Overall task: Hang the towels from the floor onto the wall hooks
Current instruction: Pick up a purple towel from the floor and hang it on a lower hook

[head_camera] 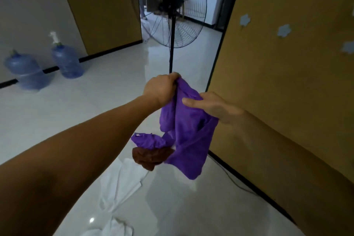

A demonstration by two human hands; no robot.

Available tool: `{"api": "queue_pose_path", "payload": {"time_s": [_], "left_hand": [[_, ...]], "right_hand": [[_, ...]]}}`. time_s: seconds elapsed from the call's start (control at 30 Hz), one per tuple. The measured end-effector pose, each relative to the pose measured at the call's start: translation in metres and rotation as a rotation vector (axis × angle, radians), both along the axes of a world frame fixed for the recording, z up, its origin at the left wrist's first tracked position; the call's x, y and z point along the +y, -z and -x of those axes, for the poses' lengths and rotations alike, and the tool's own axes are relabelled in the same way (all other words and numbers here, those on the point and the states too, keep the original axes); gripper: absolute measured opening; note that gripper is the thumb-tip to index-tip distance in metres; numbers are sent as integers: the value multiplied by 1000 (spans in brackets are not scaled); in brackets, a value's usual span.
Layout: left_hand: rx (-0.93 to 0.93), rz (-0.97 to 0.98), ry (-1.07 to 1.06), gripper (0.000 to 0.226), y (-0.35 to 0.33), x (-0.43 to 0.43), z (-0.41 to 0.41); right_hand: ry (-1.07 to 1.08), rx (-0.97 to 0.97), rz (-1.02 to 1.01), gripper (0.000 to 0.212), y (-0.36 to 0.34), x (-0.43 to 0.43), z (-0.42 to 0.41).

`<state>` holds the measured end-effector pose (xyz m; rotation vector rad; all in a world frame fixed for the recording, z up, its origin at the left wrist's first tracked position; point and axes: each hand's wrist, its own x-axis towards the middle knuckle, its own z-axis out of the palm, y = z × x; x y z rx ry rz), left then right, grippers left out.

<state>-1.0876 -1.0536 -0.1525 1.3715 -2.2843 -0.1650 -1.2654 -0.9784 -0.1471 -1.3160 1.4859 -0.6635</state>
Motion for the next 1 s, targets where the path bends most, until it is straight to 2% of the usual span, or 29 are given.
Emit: {"api": "queue_pose_path", "payload": {"time_s": [0.07,0.13,0.2,0.27,0.33,0.43,0.5,0.6,0.63,0.7,0.77,0.83,0.9,0.97,1.0], "left_hand": [[162,15,140,31,-16,10,15],[333,13,243,30,-30,20,33],[430,-111,303,39,-38,33,52],[468,-397,272,60,-38,44,66],[451,-670,179,62,-27,55,80],[354,-805,72,54,-5,74,89],[311,-1053,30,59,11,87,91],[113,-1533,-23,99,32,101,91],[65,-1632,8,110,38,105,95],[57,-1780,140,115,43,113,108],[205,-1820,287,103,40,123,130],[454,-1716,315,79,31,134,153],[627,-1579,294,47,19,145,170],[652,-1454,289,20,10,151,178],[659,-1395,273,19,6,151,179]], "right_hand": [[1,57,-28,40,-18,17,11],[71,-9,-89,34,-31,34,22],[222,-262,-134,33,-43,54,32],[357,-521,-84,43,-51,70,47],[435,-649,-33,46,-57,84,60],[524,-679,15,22,-66,107,77],[562,-693,48,20,-69,120,92],[620,-714,96,30,-76,136,118],[637,-720,100,27,-79,142,126],[669,-715,109,25,-80,154,143],[680,-715,110,30,-80,165,158],[678,-710,99,31,-80,175,169],[685,-703,95,32,-82,186,179],[695,-680,101,26,-84,198,190],[703,-645,101,23,-85,205,198]]}}
